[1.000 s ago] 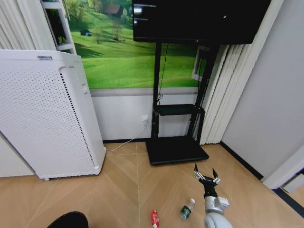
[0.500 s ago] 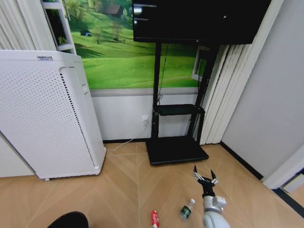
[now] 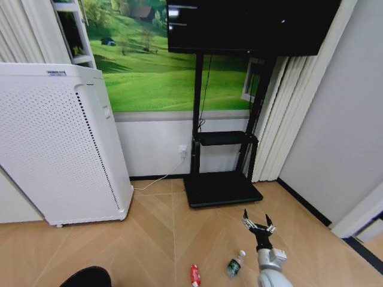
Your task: Pick up the trash bin and place the garbage on the floor into it.
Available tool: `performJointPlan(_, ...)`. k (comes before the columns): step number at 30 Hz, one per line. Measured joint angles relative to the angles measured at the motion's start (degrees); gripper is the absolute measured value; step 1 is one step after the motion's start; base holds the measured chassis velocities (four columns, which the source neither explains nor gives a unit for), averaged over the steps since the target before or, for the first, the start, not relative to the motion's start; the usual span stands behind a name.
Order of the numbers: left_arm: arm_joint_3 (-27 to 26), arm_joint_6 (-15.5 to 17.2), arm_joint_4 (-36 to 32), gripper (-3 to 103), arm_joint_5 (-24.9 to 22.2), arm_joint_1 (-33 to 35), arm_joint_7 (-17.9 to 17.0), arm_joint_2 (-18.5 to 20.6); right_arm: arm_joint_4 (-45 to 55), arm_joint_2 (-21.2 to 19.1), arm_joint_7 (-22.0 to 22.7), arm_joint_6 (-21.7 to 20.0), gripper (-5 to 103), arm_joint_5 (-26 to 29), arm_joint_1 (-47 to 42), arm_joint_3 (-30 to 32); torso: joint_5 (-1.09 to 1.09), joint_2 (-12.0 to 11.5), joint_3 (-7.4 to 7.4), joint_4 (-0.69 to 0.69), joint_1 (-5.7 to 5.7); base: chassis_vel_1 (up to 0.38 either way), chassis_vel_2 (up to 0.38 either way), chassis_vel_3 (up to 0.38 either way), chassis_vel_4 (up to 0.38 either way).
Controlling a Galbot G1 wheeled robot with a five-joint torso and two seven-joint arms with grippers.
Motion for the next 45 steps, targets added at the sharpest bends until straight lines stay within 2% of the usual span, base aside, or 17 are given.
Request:
performJointPlan(6, 0.5, 0.5, 2.5, 101, 0.4, -2.5, -0.1, 0.2, 0.5, -0.4, 0.6, -0.2, 100, 0.4, -0.4, 0.6, 0.00, 0.0, 0.01, 0.00, 0.00, 0.000, 0.000, 0.000, 0.000)
performJointPlan(10, 1.0, 1.7, 4.0, 80, -0.4, -4.6, -1.1, 0.4, 0.9, 0.1, 1.1, -0.6, 100, 1.7, -1.0, 1.2, 0.05, 0.0, 0.01, 0.00, 0.00, 0.000, 0.000, 0.000, 0.000)
performJointPlan(13, 1.0, 1.9, 4.2, 74, -0.6, -4.8, -1.1, 0.6, 1.1, 0.1, 1.1, -0.7, 100, 1.7, -1.2, 1.2, 0.06, 0.0, 0.02, 0.00, 0.00, 0.000, 0.000, 0.000, 0.000)
performJointPlan(16, 1.0, 2.0, 4.6, 57, -0.7, -5.2, -1.1, 0.7, 1.2, 0.0, 1.3, -0.7, 100, 1.8, -1.3, 1.4, 0.05, 0.0, 0.02, 0.00, 0.00, 0.000, 0.000, 0.000, 0.000)
performJointPlan(19, 1.0, 2.1, 4.6, 51, -0.8, -5.3, -1.4, 0.7, 1.2, -0.1, 1.4, -0.7, 100, 2.1, -1.2, 1.6, 0.03, 0.0, 0.02, 0.00, 0.00, 0.000, 0.000, 0.000, 0.000)
performJointPlan(20, 1.0, 2.1, 4.6, 41, -0.8, -5.4, -1.5, 0.7, 1.2, -0.2, 1.4, -0.7, 100, 2.1, -1.3, 1.6, 0.03, 0.0, 0.02, 0.00, 0.00, 0.000, 0.000, 0.000, 0.000)
performJointPlan(21, 1.1, 2.2, 4.6, 35, -0.8, -5.4, -1.6, 0.7, 1.2, -0.2, 1.4, -0.7, 100, 2.1, -1.4, 1.6, 0.02, 0.0, 0.02, 0.00, 0.00, 0.000, 0.000, 0.000, 0.000)
performJointPlan(23, 1.1, 2.2, 4.5, 35, -0.8, -5.4, -1.6, 0.6, 1.2, -0.2, 1.4, -0.7, 100, 2.0, -1.5, 1.5, 0.01, 0.0, 0.02, 0.00, 0.00, 0.000, 0.000, 0.000, 0.000)
performJointPlan(24, 1.1, 2.1, 4.5, 30, -0.8, -5.4, -1.7, 0.6, 1.2, -0.2, 1.4, -0.7, 100, 2.0, -1.5, 1.5, 0.00, 0.0, 0.02, 0.00, 0.00, 0.000, 0.000, 0.000, 0.000)
performJointPlan(25, 1.1, 2.1, 4.5, 30, -0.8, -5.4, -1.7, 0.6, 1.2, -0.2, 1.4, -0.7, 100, 2.0, -1.5, 1.5, 0.00, 0.0, 0.02, 0.00, 0.00, 0.000, 0.000, 0.000, 0.000)
performJointPlan(27, 1.2, 1.0, 4.1, 19, -0.2, -5.3, -1.3, 0.6, 1.2, 0.0, 1.4, -0.7, 100, 1.9, -1.5, 1.4, -0.06, 0.0, 0.03, 0.00, 0.00, 0.000, 0.000, 0.000, 0.000)
performJointPlan(28, 1.2, 1.0, 4.1, 19, -0.2, -5.3, -1.3, 0.6, 1.2, 0.0, 1.4, -0.7, 100, 1.9, -1.5, 1.4, -0.06, 0.0, 0.03, 0.00, 0.00, 0.000, 0.000, 0.000, 0.000)
performJointPlan(31, 1.0, -0.6, 3.6, 6, -0.2, -5.1, -0.8, 0.6, 1.0, 0.0, 1.4, -0.7, 100, 2.0, -1.5, 1.4, -0.02, 0.0, 0.03, 0.00, 0.00, 0.000, 0.000, 0.000, 0.000)
performJointPlan(38, 0.7, -4.2, 3.9, 4, -0.6, -5.3, -0.5, 0.4, 1.0, -0.3, 1.5, -0.6, 100, 2.0, -1.7, 1.4, -0.02, 0.0, 0.03, 0.00, 0.00, 0.000, 0.000, 0.000, 0.000)
performJointPlan(40, 0.1, -7.7, 4.1, 4, -0.8, -5.9, -0.3, 0.1, 0.7, -0.2, 2.0, -0.4, 100, 1.9, -1.7, 1.4, -0.02, 0.0, 0.03, 0.00, 0.01, 0.000, 0.000, 0.000, 0.000)
performJointPlan(44, -0.7, -10.5, 4.2, 4, -0.8, -6.4, 0.0, -0.1, 0.3, 0.2, 2.6, 0.2, 100, 1.1, -1.8, 1.3, 0.00, 0.0, 0.03, 0.00, 0.01, 0.000, 0.000, 0.000, 0.000)
performJointPlan(45, -1.3, -13.2, 4.2, 4, -1.3, -7.1, 0.4, -0.3, -0.3, 0.6, 2.8, 0.9, 100, -0.2, -2.0, 1.2, 0.00, 0.0, 0.03, 0.00, 0.01, 0.000, 0.000, 0.000, 0.000)
